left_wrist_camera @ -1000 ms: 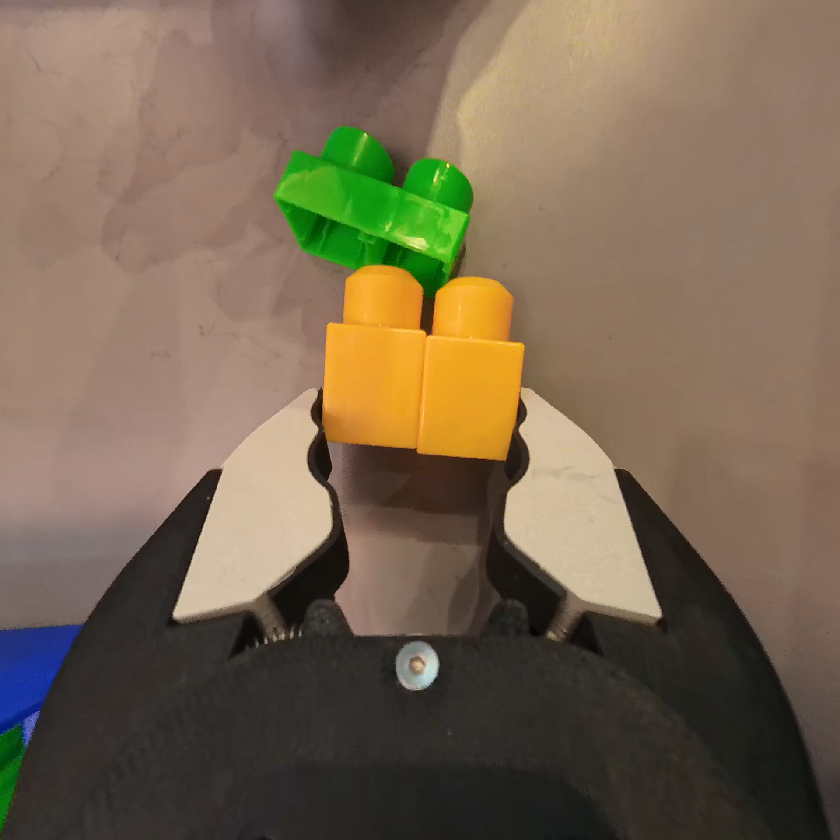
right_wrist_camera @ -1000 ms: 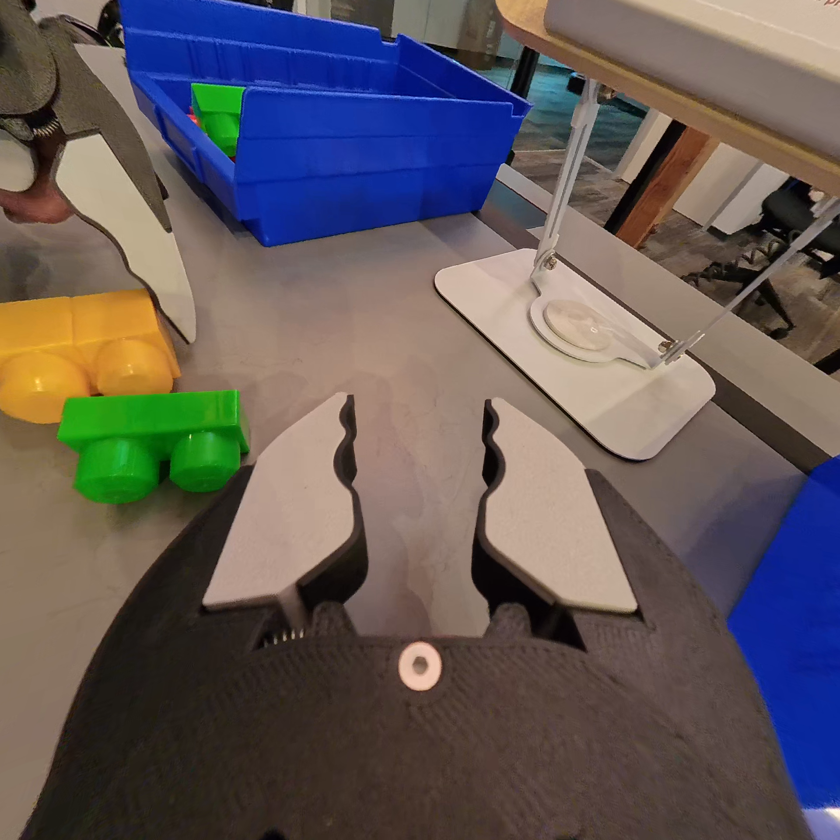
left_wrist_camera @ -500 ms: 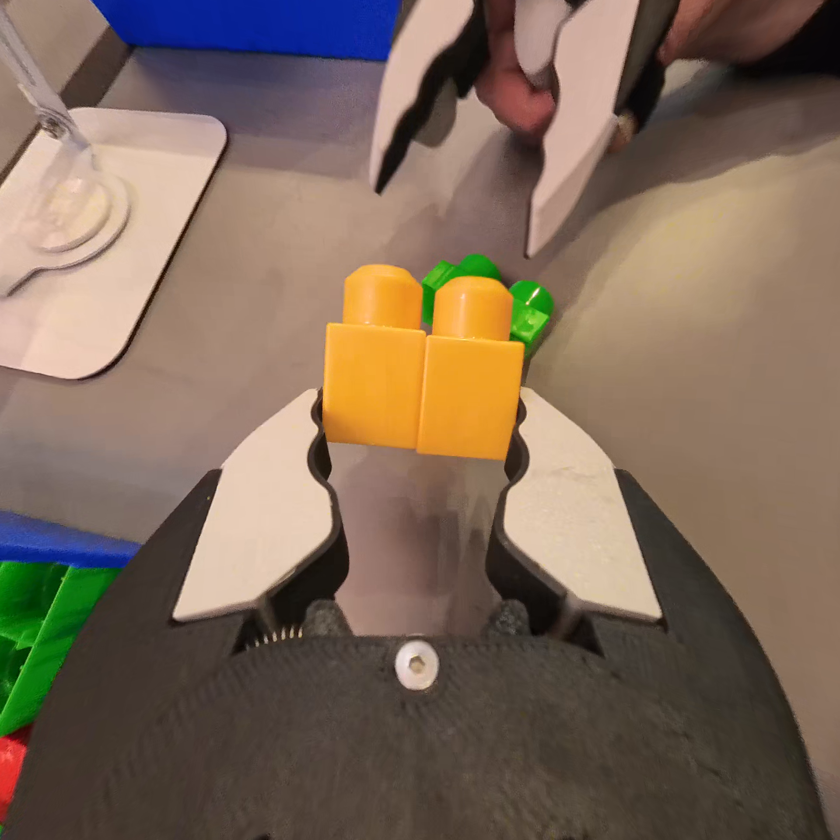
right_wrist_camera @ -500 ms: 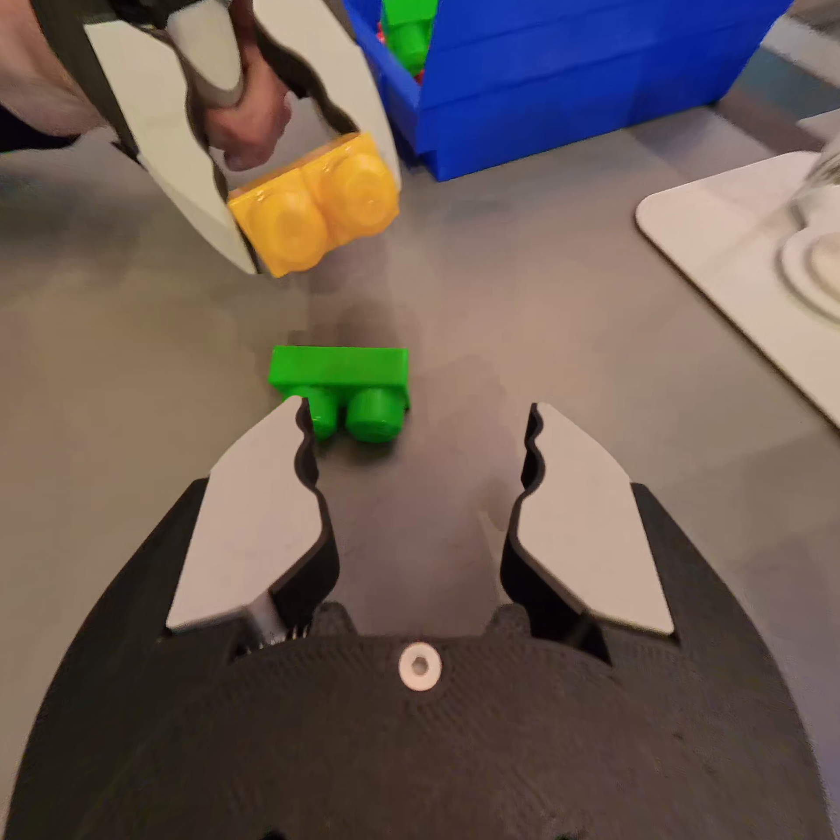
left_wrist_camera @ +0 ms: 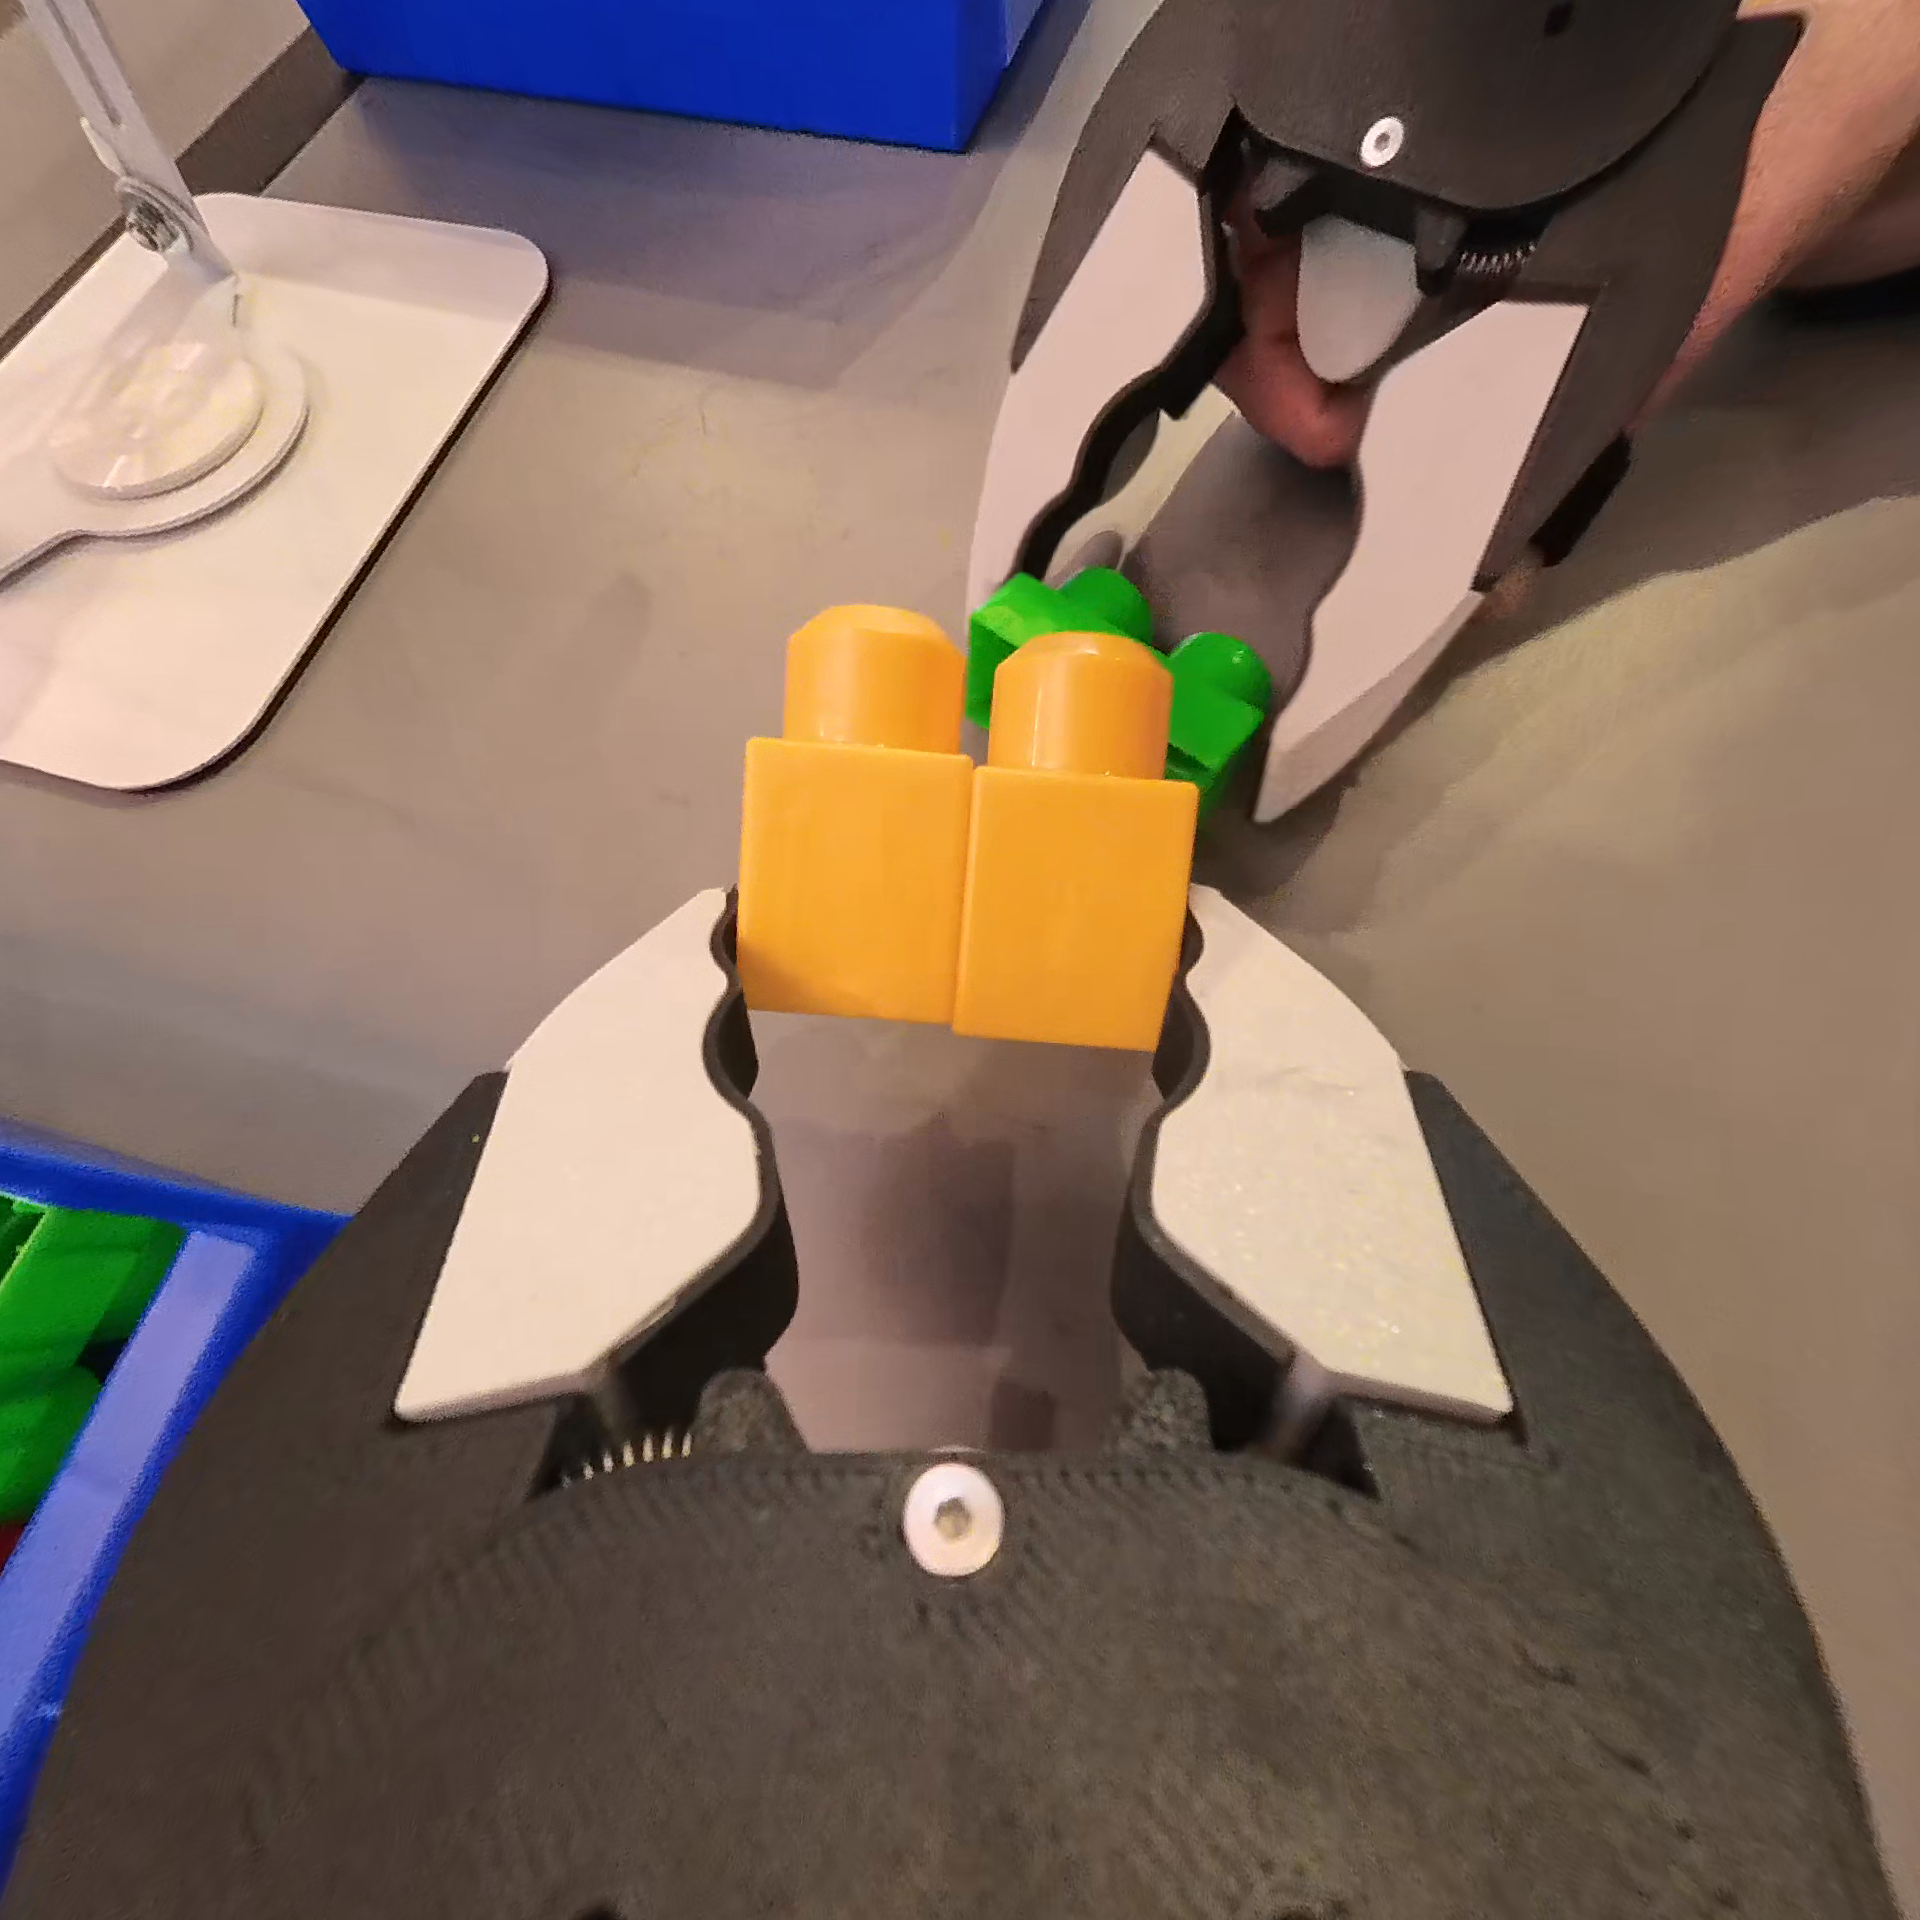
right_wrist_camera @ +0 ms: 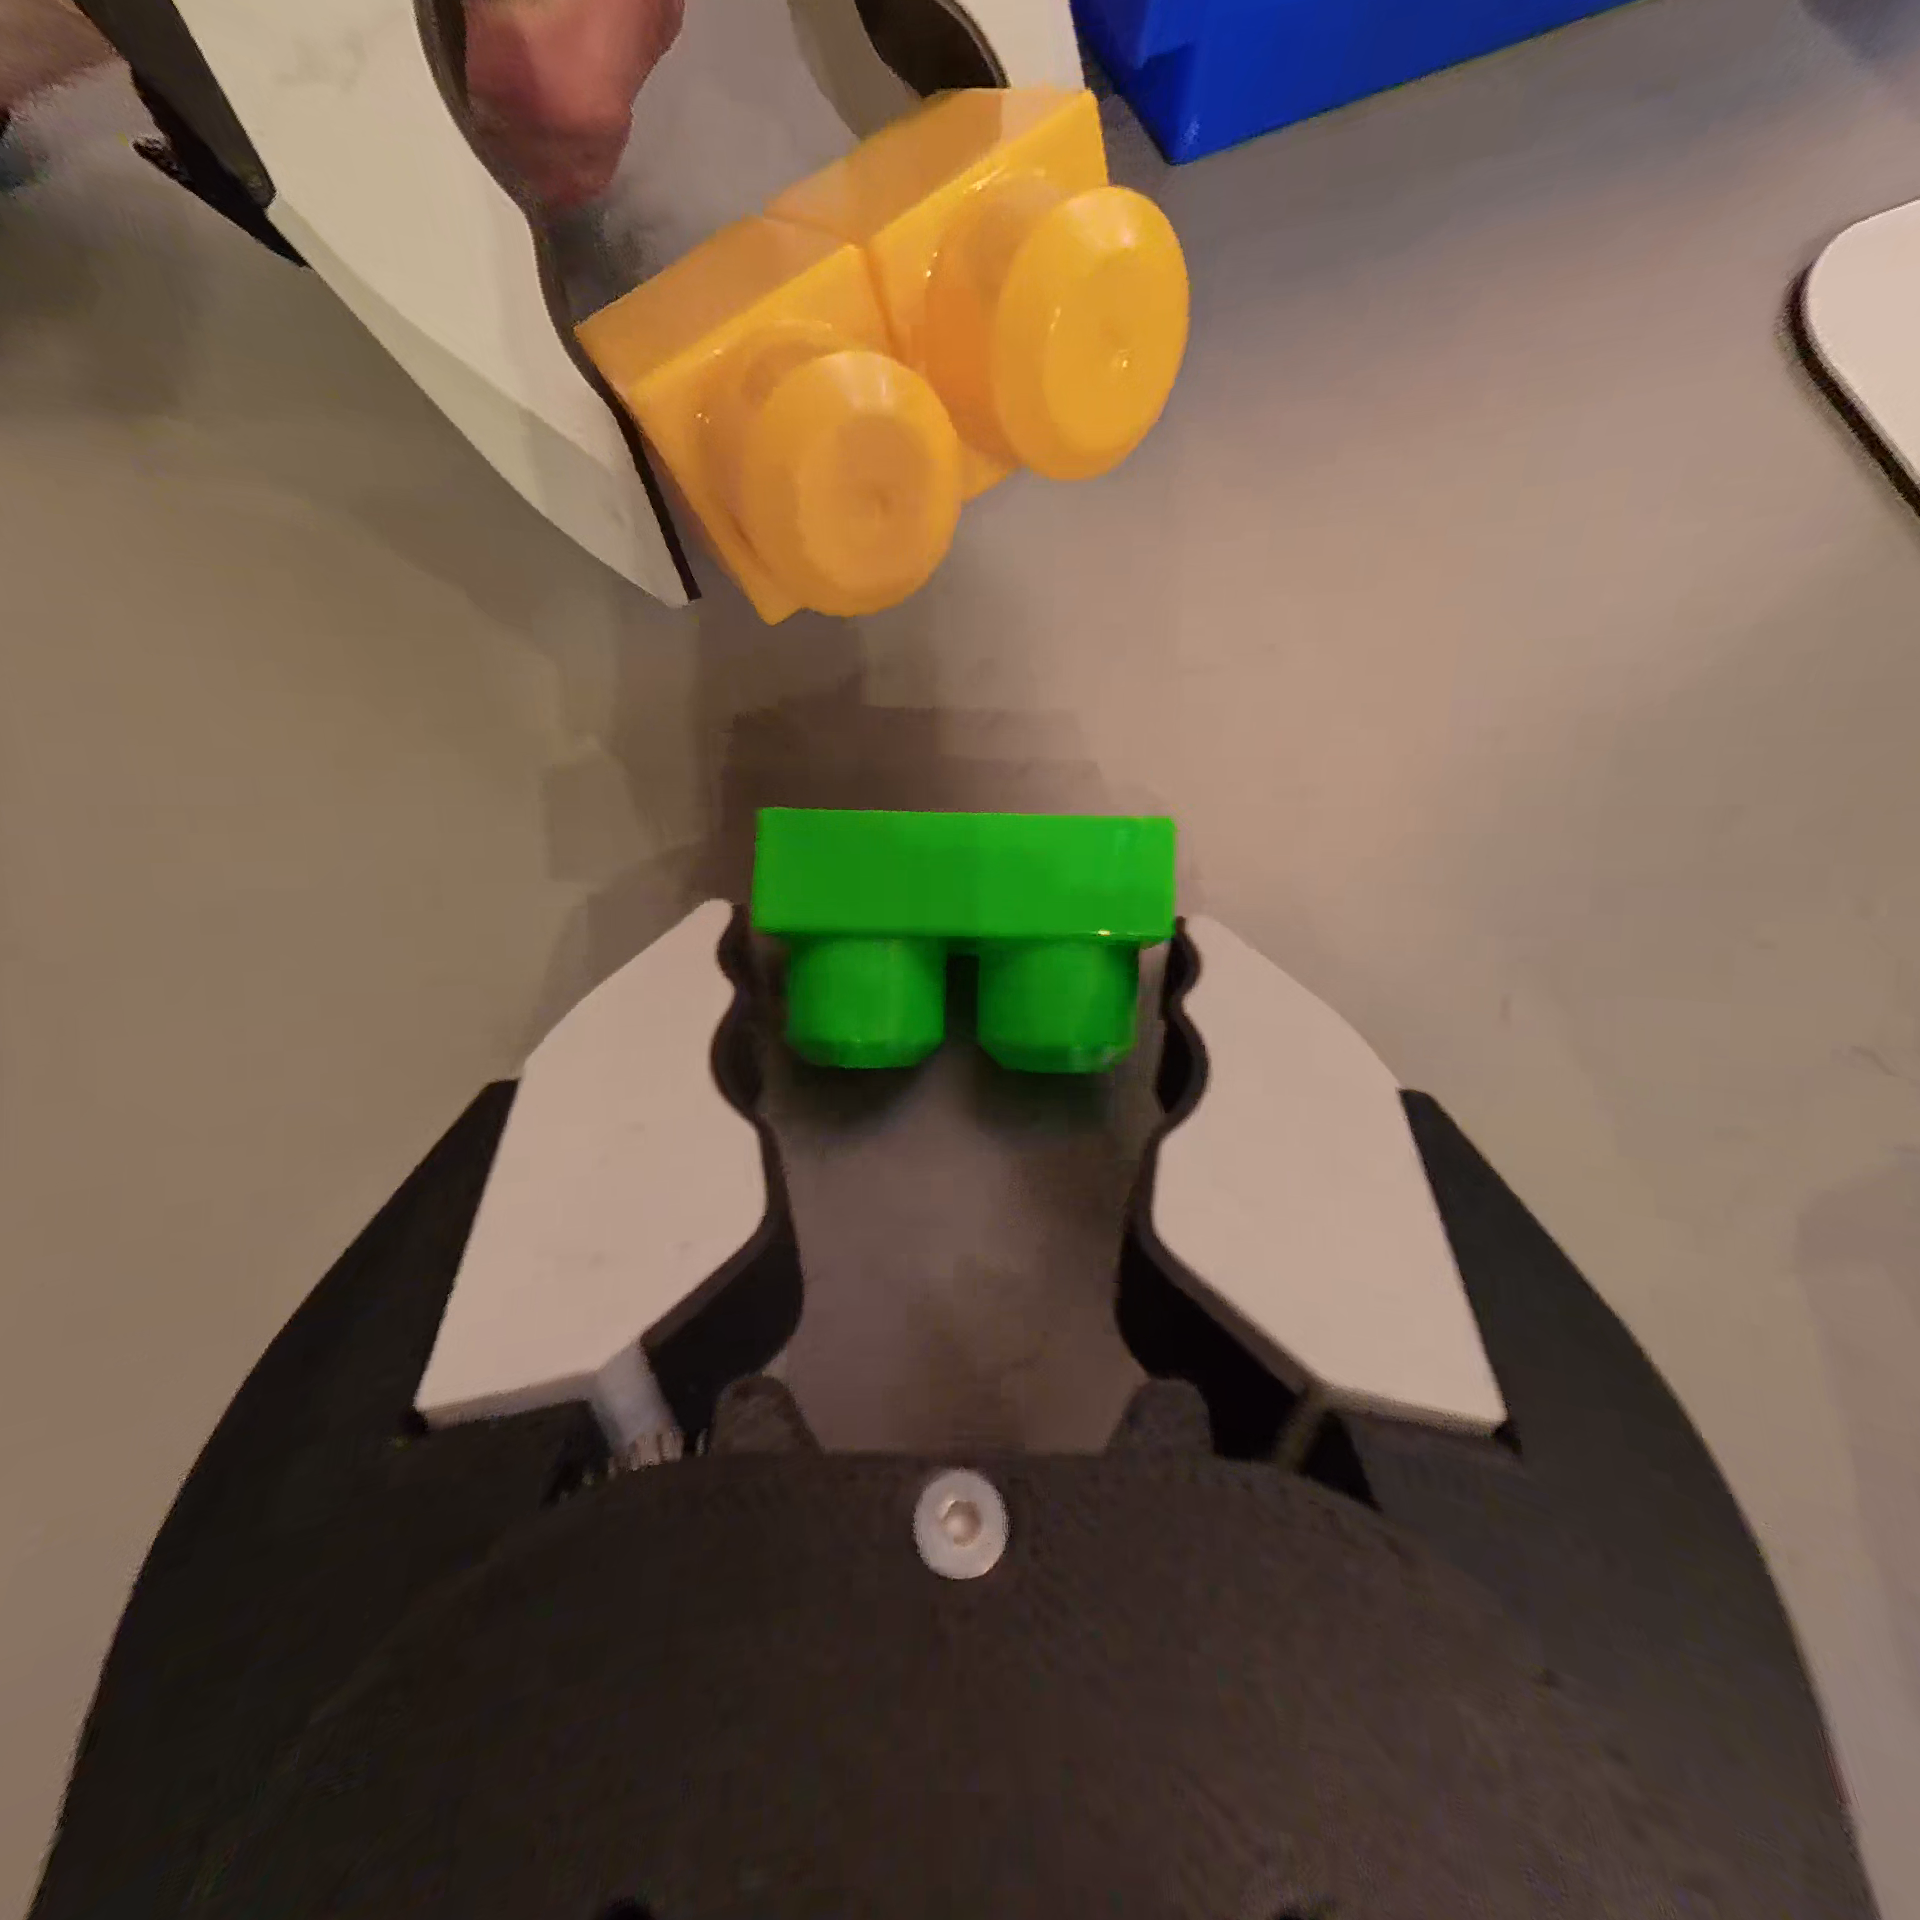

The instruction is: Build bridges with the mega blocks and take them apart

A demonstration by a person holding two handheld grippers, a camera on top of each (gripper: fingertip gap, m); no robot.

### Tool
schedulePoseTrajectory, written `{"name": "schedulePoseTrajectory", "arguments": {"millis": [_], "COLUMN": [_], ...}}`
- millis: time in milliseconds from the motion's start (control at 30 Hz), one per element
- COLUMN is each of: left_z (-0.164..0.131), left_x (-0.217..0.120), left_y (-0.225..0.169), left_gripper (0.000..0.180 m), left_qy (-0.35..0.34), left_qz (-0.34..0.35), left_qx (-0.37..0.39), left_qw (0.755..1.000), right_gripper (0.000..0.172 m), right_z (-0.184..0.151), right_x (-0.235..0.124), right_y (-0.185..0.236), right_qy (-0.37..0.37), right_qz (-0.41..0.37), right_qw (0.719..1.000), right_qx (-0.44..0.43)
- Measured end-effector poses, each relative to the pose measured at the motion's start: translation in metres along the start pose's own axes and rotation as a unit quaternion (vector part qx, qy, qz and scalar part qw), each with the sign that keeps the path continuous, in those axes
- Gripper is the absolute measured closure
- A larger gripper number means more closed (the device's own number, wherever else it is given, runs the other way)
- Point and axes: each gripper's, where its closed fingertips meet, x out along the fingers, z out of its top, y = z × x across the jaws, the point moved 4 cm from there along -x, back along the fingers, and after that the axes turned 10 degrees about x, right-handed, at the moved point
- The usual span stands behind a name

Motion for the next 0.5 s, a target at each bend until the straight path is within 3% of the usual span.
{"name": "schedulePoseTrajectory", "arguments": {"millis": [267, 500], "left_z": [-0.001, 0.001], "left_x": [-0.001, -0.001], "left_y": [-0.001, -0.005], "left_gripper": [0.105, 0.105], "left_qy": [0.005, 0.059], "left_qz": [0.002, -0.006], "left_qx": [0.002, 0.048], "left_qw": [1.0, 0.997], "right_gripper": [0.099, 0.099], "right_z": [0.001, -0.002], "right_x": [-0.002, -0.009], "right_y": [0.001, 0.005], "right_qy": [-0.006, -0.007], "right_qz": [0.02, 0.041], "right_qw": [1.0, 0.998], "right_qx": [-0.008, -0.055]}}
